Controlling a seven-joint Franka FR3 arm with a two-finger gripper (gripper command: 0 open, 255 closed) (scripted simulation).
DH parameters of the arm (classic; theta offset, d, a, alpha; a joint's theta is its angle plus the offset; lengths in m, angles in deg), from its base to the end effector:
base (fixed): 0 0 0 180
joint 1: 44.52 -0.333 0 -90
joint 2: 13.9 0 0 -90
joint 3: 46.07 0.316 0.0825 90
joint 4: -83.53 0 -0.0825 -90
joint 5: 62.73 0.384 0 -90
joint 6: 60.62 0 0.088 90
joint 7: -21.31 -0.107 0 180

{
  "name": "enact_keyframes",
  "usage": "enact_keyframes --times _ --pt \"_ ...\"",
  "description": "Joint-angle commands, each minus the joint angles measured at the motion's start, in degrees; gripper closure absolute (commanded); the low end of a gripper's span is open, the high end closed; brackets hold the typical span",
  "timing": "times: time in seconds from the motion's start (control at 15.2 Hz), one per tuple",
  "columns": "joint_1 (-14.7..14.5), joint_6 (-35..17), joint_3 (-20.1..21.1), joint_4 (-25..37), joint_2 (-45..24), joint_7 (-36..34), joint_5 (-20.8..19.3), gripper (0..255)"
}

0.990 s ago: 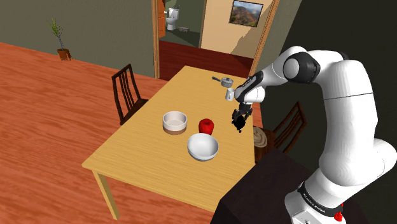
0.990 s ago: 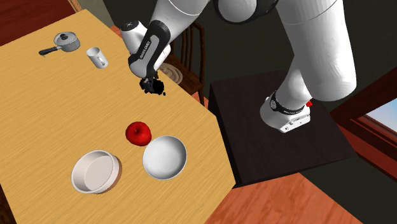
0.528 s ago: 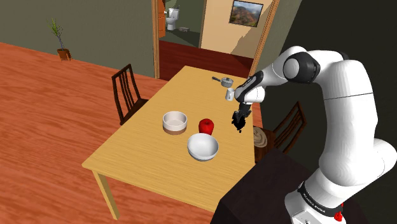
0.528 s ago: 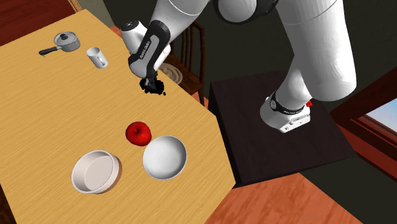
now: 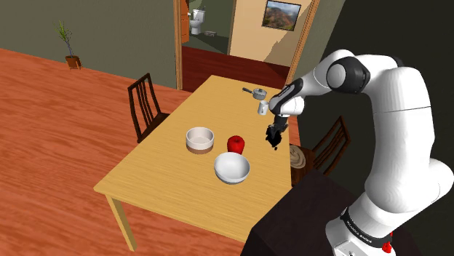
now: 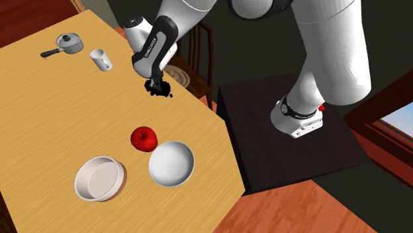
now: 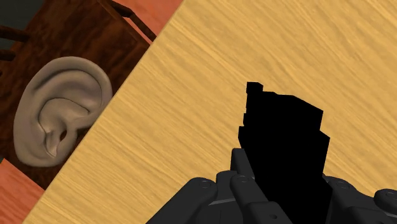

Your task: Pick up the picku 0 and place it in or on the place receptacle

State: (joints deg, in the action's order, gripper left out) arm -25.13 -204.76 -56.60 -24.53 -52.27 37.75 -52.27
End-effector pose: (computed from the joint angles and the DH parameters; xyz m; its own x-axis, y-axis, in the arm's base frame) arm 0.5448 -0.3110 0.1512 0.9400 -0.3403 -0.0244 -0.3403 -0.9403 0.0038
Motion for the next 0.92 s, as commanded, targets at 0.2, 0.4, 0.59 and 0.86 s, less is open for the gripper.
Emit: enact_keyframes --times 0.2,0.4,0.59,0.86 --pt "-0.4 2.4 -0.7 -0.5 3.0 -0.4 -0.7 255" --pt "-0.7 3.9 -1.1 -0.8 4.8 -0.7 -1.1 255" --pt "-1.0 5.5 -1.4 -1.0 6.5 -0.9 -1.6 255" --pt "-1.3 7.7 -1.9 -1.0 8.8 -1.3 -2.2 255"
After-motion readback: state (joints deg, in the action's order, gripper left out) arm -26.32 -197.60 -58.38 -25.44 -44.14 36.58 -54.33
